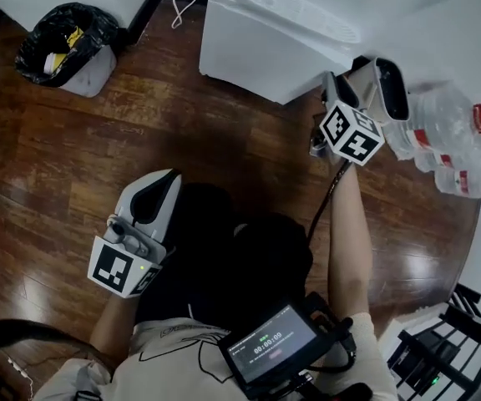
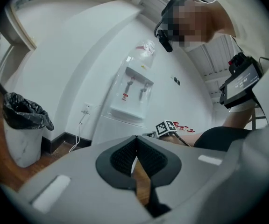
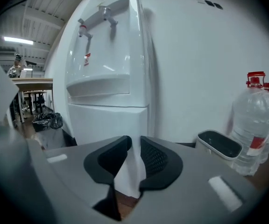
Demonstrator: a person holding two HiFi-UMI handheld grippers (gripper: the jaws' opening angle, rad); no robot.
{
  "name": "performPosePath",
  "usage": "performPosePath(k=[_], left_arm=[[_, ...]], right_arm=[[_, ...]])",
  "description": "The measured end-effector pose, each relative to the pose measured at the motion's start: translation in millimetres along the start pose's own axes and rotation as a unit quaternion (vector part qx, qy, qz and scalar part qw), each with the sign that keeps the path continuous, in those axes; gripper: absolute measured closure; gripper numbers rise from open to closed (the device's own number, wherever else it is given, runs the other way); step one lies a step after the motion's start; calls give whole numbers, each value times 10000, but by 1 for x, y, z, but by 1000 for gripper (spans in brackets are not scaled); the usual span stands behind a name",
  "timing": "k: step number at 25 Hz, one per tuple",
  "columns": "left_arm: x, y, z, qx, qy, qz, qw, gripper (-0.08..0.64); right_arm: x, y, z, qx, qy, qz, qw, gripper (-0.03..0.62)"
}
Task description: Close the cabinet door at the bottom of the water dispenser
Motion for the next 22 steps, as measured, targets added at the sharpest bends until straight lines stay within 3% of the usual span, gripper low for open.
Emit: performPosePath(k=[5, 8, 11, 13, 16, 19, 22], left_arm=[[17, -17, -6, -292, -127, -68, 9995, 543], [16, -11, -14, -398, -60, 146, 9991, 543], [29, 18, -15, -865, 122, 200, 9960, 543], [46, 45, -11, -1408, 128, 203, 9898, 543], [70, 104, -6, -1865, -8, 558, 9809, 543], [88, 174, -9, -1988, -137, 836, 9764, 544], [113, 255, -7, -2158, -248, 959, 9714, 543]], right_arm=[[12, 16, -28, -378, 185, 101, 9991, 495], [15, 14, -19, -392, 321, 201, 9985, 488], [11, -3, 35, -357, 520, 185, 9978, 569], [5, -21, 101, -863, 825, 9, 9928, 589], [-7, -24, 218, -2061, 891, -699, 9720, 589], [-31, 28, 306, -2554, 787, -1196, 9562, 589], [-79, 110, 367, -2567, 1144, -1011, 9543, 589]])
Point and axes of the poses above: the fingertips, and each gripper's own axes: z backward along the fingers, x to its right, y out of its top, the point moved 9 cm from there along z, backward along the fingers, and after that the axes turned 4 degrees about -z, right-handed, at the moved point
